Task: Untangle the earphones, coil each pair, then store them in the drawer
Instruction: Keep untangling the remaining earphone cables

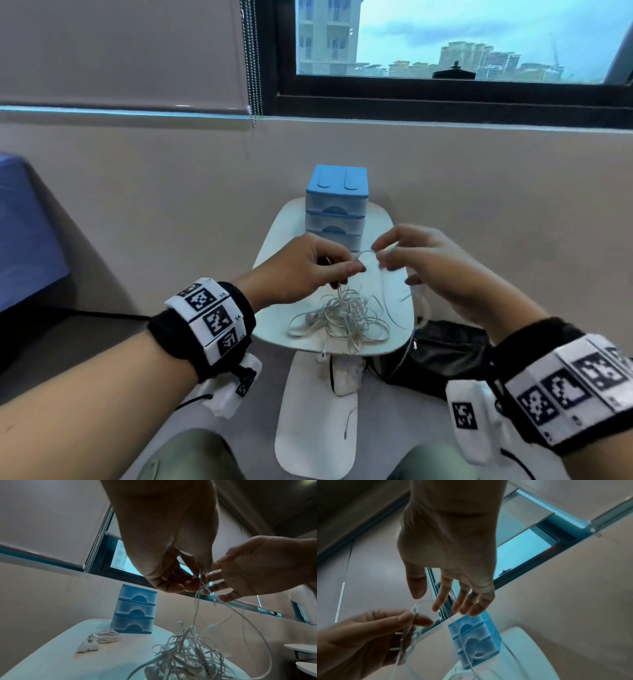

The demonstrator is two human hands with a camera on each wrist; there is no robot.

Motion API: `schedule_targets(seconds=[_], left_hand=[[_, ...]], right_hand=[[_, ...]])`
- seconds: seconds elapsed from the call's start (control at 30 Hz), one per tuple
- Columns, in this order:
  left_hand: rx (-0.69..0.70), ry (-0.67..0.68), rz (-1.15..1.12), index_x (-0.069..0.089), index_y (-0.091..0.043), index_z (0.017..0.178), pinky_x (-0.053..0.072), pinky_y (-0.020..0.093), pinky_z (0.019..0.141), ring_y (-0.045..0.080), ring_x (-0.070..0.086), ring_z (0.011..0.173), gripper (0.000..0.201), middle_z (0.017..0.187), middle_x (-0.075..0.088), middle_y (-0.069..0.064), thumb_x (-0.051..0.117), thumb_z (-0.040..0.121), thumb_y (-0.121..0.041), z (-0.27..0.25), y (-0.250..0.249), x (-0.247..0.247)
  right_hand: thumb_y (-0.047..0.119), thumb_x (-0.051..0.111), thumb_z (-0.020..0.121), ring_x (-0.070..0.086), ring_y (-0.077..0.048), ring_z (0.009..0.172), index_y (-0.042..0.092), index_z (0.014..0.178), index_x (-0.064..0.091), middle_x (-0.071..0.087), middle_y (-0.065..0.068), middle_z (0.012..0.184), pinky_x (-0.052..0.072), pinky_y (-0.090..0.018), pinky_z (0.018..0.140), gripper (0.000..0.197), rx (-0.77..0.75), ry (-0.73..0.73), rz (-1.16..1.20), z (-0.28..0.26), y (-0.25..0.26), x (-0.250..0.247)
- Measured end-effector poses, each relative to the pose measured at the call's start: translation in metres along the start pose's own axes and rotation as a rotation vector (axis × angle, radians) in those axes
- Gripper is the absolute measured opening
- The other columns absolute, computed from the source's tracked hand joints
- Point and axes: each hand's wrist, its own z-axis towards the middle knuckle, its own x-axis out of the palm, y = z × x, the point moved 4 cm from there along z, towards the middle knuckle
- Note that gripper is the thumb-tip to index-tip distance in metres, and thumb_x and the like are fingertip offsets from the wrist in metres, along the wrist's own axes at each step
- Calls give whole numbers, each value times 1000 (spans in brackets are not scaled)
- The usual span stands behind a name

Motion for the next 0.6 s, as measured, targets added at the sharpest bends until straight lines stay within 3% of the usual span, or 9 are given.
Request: schedule_targets(seconds=[0.07, 0.13, 0.23, 0.3, 0.4, 0.5, 0.6], left_hand=[[35, 7, 3, 79, -4, 99, 54, 23, 71, 11, 65, 72, 20, 83, 72, 17, 70, 97, -22, -1, -2, 4], [47, -11, 8, 78, -5, 93, 53, 22, 69, 10, 65, 69, 17, 78, 72, 13, 72, 96, -20, 0, -3, 6], [49, -63, 21, 77, -4, 90, 53, 22, 66, 10, 68, 66, 10, 71, 72, 0, 73, 94, -13, 4, -2, 7], [46, -117, -2, 75, -4, 91, 57, 29, 66, 15, 71, 66, 4, 72, 73, 3, 75, 91, -8, 7, 1, 7], [23, -108, -118, 73, -5, 97, 61, 38, 75, 22, 74, 75, 16, 82, 75, 12, 81, 88, -14, 7, 7, 10], [-25, -83, -125, 73, -12, 106, 60, 31, 84, 20, 73, 90, 14, 93, 76, 8, 76, 93, -16, 4, 20, 14], [-29, -38, 132, 74, -22, 113, 52, 17, 91, 4, 66, 103, 27, 105, 72, -11, 67, 92, -5, 3, 43, 20]], right_hand=[[22, 68, 77, 62, -5, 89, 13, 102, 77, 71, -4, 104, 42, -20, 76, 27, -64, 40, 45, 1, -2, 13], [24, 62, 71, 64, -5, 87, 9, 100, 77, 75, -5, 98, 45, -21, 79, 36, -90, 103, 113, 3, -1, 22], [22, 70, 91, 61, -14, 71, -1, 96, 73, 69, -9, 76, 48, -27, 72, 24, -84, 132, 82, 8, -3, 28], [27, 68, 98, 55, -18, 61, -1, 86, 70, 59, -7, 64, 49, -31, 62, 31, -56, 118, 17, 12, -8, 28], [37, 69, 96, 36, -20, 56, 7, 74, 72, 41, -2, 59, 32, -33, 53, 38, -40, 60, -108, 13, -18, 21], [26, 67, 96, 30, -16, 54, 6, 75, 77, 37, 5, 53, 25, -31, 54, 31, -26, 1, -26, 12, -26, 12], [8, 60, 92, 33, -17, 53, -6, 74, 70, 39, -3, 55, 28, -30, 53, 25, 34, -89, 157, 10, -35, 8]])
